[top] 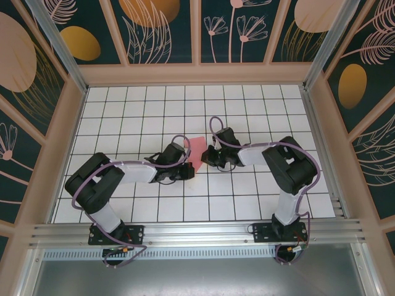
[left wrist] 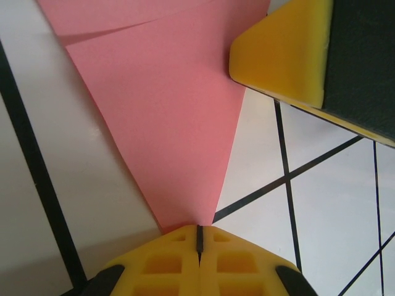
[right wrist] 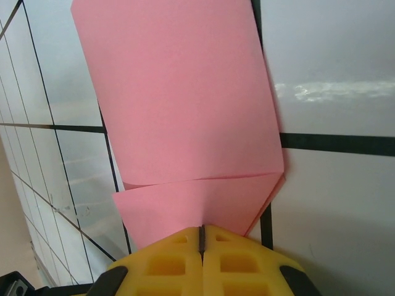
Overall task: Fold a paper plane with a square sheet of paper (pick it up from the middle)
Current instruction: Third fold the triangle at the center of the table.
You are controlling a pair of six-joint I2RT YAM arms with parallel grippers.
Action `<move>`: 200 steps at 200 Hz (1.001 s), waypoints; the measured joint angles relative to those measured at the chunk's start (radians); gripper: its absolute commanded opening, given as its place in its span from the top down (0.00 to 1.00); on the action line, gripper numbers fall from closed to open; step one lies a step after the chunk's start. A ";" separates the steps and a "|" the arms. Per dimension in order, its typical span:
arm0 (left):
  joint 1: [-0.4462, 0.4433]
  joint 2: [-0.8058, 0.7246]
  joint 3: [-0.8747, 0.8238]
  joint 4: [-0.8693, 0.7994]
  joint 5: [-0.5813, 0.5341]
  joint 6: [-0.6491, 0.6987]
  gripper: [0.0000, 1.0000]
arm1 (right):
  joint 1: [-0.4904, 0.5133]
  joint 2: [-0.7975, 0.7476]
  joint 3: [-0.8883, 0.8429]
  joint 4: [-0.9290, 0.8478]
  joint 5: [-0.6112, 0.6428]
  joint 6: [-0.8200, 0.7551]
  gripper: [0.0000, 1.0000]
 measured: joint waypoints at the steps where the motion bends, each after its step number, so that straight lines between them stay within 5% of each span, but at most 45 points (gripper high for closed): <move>1: 0.000 0.000 0.000 0.000 0.000 0.000 1.00 | 0.000 -0.002 -0.002 0.000 0.000 -0.002 1.00; 53: 0.000 0.000 0.000 0.000 0.000 -0.006 1.00 | 0.051 -0.091 -0.063 0.033 -0.002 -0.014 1.00; 200: 0.000 0.000 0.000 0.000 0.000 -0.018 1.00 | 0.088 -0.012 -0.062 0.089 -0.046 0.002 1.00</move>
